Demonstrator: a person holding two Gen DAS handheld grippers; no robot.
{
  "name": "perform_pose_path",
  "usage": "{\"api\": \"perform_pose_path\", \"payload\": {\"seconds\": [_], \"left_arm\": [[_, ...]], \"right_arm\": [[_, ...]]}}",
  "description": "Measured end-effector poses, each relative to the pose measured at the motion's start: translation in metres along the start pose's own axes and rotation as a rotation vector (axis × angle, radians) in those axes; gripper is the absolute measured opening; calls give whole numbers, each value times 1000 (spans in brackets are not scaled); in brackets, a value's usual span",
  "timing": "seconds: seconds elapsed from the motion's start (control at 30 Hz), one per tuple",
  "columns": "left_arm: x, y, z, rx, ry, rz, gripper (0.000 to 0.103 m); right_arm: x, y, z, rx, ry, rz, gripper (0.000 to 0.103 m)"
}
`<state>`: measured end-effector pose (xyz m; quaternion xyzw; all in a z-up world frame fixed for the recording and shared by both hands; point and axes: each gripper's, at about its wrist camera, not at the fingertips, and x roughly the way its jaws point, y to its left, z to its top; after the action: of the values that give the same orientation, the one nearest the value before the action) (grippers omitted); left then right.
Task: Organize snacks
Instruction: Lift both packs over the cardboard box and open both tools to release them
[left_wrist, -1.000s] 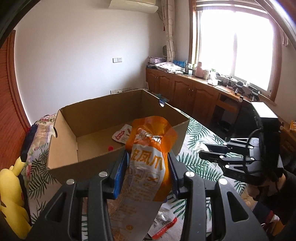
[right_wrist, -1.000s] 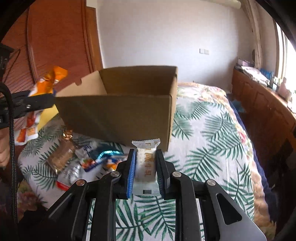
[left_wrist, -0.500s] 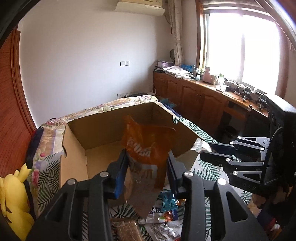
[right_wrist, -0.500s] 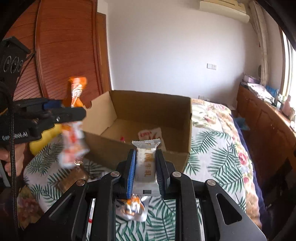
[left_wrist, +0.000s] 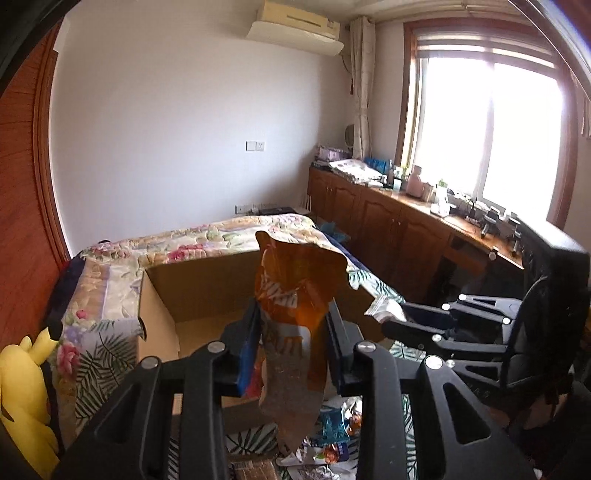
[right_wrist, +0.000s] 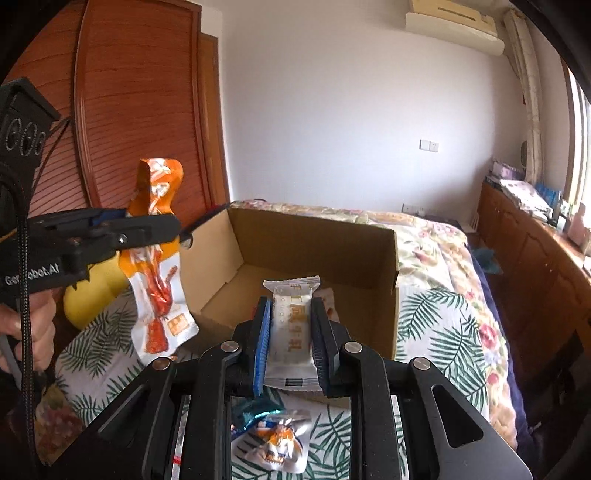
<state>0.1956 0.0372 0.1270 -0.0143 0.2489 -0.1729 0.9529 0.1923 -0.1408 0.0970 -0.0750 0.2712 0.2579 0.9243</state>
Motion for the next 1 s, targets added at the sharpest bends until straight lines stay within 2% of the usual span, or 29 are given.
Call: {"api": "perform_pose_path", "payload": {"seconds": [0.33,0.6,0.73,0.83,0.9,1.0], "left_arm": [[0,16,20,-22,-65,53,30],[29,36,12,-40,-29,132,31],[35,46,8,-74,-48,137,32],[41,47,7,-67,-33,170,42],[46,44,6,-48,-13,191,42],[50,40,2,-39,10,190,52]], "right_arm": [[24,-7,7,29,6,-21,19],[65,-16,-1,72,83,-39,19],[74,-19,-8,77,106,-54,20],[79,-20,-11,88,125,-46,21],[81,-20,-14,90,132,-59,30],[81,-21,-17,100,135,-46,33]]}}
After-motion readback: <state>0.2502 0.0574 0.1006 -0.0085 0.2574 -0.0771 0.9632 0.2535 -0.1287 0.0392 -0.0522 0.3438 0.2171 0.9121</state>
